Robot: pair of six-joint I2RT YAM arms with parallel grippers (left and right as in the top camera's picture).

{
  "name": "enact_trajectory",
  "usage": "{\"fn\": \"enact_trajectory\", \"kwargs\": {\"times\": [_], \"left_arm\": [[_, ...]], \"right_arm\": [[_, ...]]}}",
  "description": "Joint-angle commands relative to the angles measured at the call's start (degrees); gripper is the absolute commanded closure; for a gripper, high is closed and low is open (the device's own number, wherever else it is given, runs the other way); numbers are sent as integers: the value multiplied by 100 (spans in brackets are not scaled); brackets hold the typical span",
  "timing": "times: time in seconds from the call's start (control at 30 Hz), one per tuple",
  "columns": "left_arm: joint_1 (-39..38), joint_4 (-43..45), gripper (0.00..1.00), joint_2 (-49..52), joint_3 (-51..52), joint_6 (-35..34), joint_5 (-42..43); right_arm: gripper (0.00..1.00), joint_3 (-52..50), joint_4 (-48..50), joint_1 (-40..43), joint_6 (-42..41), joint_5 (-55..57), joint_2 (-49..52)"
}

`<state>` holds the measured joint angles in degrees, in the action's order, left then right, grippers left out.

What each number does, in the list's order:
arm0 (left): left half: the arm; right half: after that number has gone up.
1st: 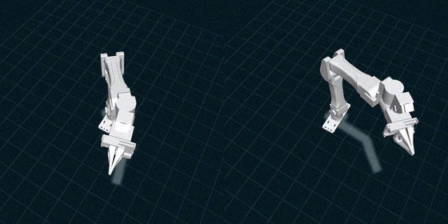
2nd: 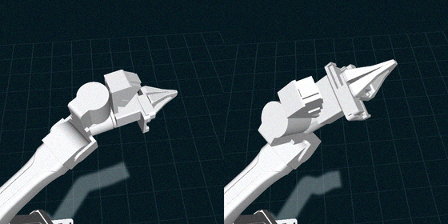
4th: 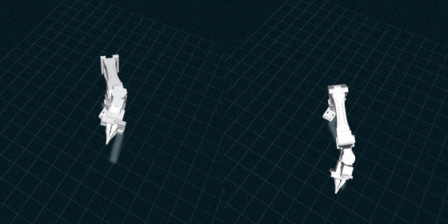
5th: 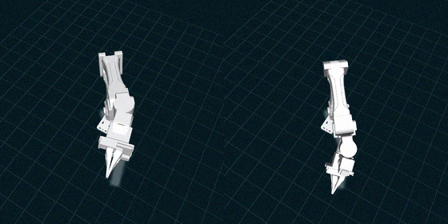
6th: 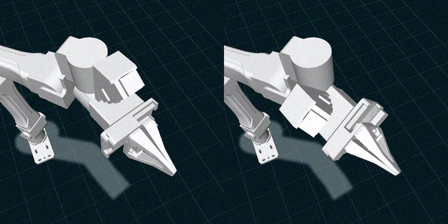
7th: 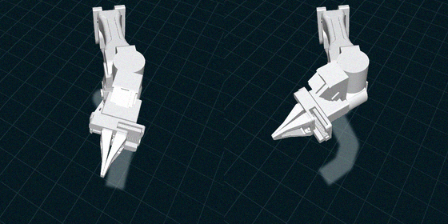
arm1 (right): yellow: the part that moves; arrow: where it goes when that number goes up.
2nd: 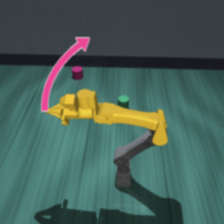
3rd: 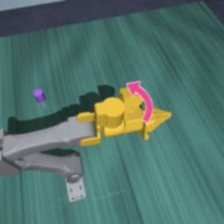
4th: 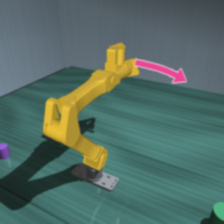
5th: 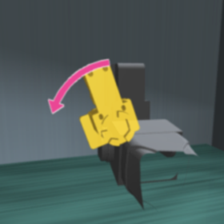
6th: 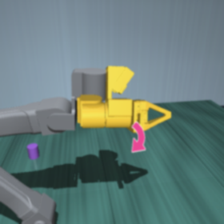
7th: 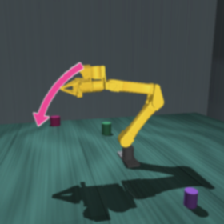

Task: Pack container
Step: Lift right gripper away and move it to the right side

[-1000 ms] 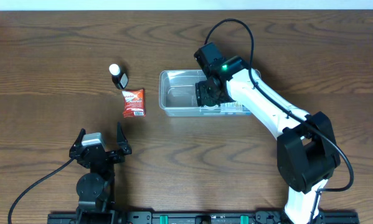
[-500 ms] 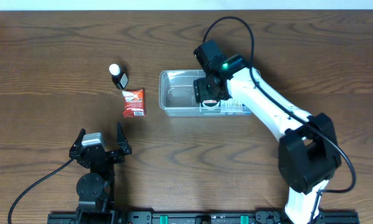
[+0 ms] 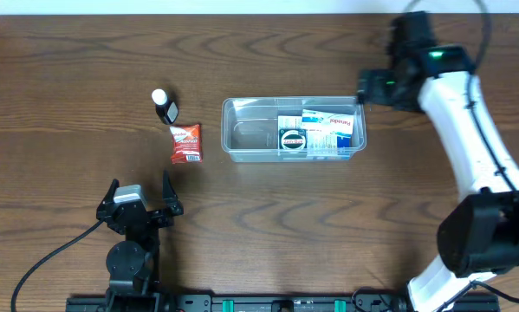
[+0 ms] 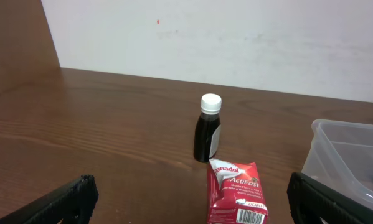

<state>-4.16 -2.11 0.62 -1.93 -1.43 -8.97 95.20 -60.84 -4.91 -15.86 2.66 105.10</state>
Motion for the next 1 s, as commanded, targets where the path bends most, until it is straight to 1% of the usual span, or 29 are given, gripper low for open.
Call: {"fn": "enact_trajectory", "kwargs": {"times": [0.0, 0.2, 0.4, 0.97], "left_arm": [[24, -101, 2, -39, 170, 57, -4], [24, -101, 2, -39, 170, 57, -4], [24, -101, 2, -39, 170, 57, -4], [24, -70, 2, -39, 170, 57, -4]], "right_arm": [[1, 68, -46, 568, 553, 59, -61], [1, 68, -31, 1423, 566, 57, -61], [1, 68, -31, 1864, 566, 57, -61], [1, 68, -31, 1963, 566, 57, -61]]}}
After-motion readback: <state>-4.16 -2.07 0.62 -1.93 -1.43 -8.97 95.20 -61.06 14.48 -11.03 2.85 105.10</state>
